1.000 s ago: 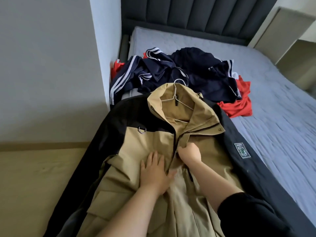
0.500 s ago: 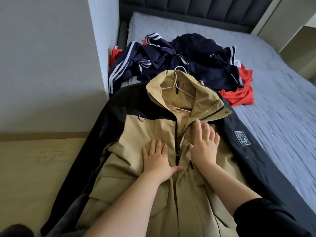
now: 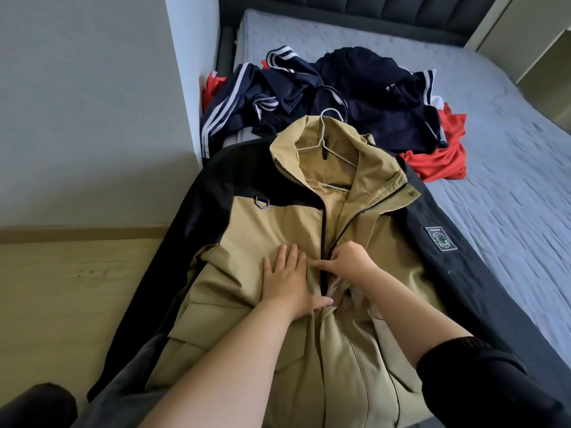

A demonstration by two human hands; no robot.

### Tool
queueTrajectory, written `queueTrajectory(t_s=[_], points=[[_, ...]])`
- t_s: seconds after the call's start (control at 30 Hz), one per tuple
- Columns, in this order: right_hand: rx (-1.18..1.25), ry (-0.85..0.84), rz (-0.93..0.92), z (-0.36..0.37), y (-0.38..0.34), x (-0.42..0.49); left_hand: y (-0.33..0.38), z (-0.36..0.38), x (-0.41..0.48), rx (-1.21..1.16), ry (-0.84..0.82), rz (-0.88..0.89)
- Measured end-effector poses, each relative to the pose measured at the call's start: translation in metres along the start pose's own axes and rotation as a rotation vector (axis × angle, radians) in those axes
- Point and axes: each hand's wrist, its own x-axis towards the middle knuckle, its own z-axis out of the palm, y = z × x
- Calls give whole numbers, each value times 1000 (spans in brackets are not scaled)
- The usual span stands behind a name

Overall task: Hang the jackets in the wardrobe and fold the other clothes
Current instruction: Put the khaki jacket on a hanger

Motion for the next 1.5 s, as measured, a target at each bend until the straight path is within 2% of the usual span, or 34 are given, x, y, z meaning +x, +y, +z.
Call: queueTrajectory(t_s=[0.1,0.17,0.33,0.53,0.73,0.9,1.07,1.13,1.23,1.3,1.4,1.5], points=[[-143,-77,-16,7,-2,0,0,0,0,-5,-4,-4],[-112,-112,-20,9,-1,-1,0,0,1,0,-3,-4],[430,-118,116,0,16,-7,0,2,2,27,24,22],[603,-64,82,0,20,-20,11,0,2,-30,241,87],[481,1,-72,-11,9,-36,23,-8,9,-107,97,-73],[324,8,-172,-30,-2,-45,28,-19,5,-355,25,-127],[103,36,-144,-45,-6,-43,24,-30,2,-449,7,-53],[148,129,-89,-53,-9,-39,24,-32,0,-465,-8,-12],[480,339,29,-69,-20,-29,19,-27,-3,-418,-17,31],[591,411,34,-75,-32,-27,12,-21,-6,-383,-36,20],[400,331,-118,-73,-44,-33,6,-15,-9,-369,-39,-17],[197,213,-282,-81,-44,-43,12,-29,-8,-440,110,-21]])
